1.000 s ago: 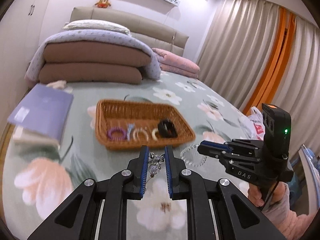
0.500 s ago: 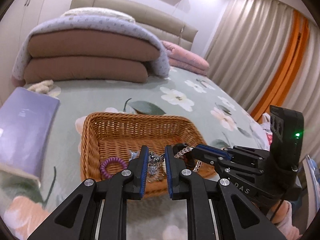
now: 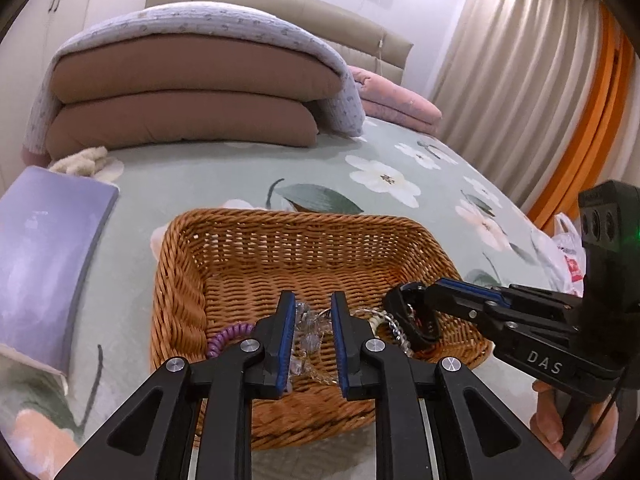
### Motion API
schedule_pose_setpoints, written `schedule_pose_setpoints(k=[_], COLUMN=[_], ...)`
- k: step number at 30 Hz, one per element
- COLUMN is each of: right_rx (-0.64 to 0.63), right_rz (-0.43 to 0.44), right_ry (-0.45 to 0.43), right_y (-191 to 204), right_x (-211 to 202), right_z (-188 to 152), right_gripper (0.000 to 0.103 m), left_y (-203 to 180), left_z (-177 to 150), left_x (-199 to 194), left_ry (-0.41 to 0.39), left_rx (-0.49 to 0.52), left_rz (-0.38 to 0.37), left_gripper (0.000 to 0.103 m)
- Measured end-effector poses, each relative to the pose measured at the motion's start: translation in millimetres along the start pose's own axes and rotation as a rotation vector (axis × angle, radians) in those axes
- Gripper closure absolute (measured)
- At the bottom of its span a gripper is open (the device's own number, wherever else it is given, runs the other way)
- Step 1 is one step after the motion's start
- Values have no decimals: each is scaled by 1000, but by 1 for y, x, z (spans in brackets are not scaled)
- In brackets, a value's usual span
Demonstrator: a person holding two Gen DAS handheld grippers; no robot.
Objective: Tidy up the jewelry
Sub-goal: 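Carry both bracelets into the basket and open both tools, then move both tools back over the gold and silver rings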
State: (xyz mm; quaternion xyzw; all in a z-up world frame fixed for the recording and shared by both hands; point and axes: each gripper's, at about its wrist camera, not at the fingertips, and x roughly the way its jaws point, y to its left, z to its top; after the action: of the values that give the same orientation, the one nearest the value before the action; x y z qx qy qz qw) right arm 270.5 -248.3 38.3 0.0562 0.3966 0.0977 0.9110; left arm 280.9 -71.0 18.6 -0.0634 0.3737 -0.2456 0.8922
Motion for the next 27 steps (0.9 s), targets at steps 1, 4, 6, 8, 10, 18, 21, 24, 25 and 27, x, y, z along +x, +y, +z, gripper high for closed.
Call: schedule_pose_setpoints(k=[1,4,6,8,10,18,21,24,25,27], right_rx=[5,13,12,13,18,13,23,26,27,41], right_rz=[15,31,43,62,90,56,-11,-102,-118,-132], right_ry=[-9,-37,-56,-66,-88,-215,-298,-308,-297,-269], right_y=[-1,-1,1,4,6,25,33,38,40,41], right_x=[-3,-16,-25,-32,-43,-104,-131,-149,-152,-158], right_z=[-2,-8,-14,-20,-30,-75,-97,-114,-118,-131], right_gripper=[94,94,94,94,93,34,4,3,3,3], left_y=[0,-3,-5,-8,-11,-33,-34,-29,-26,-15], left_z=[0,-1,-2,-4,-8,-49,-70,-96,-103,-119], left_x=[-2,-11,-18,-27,-39,-109,-132,-156,-162,-175], left_ry=[-2,-27,-29,-30,-40,-120,-142,-153,-155,-159], left_rx=[-1,5,12,13,23,76,68,50,43,12], left_rz=[-7,5,1,-11,-19,-63,-70,-51,-42,-19], left_gripper=[71,46,46,46,46,46,46,46,46,46])
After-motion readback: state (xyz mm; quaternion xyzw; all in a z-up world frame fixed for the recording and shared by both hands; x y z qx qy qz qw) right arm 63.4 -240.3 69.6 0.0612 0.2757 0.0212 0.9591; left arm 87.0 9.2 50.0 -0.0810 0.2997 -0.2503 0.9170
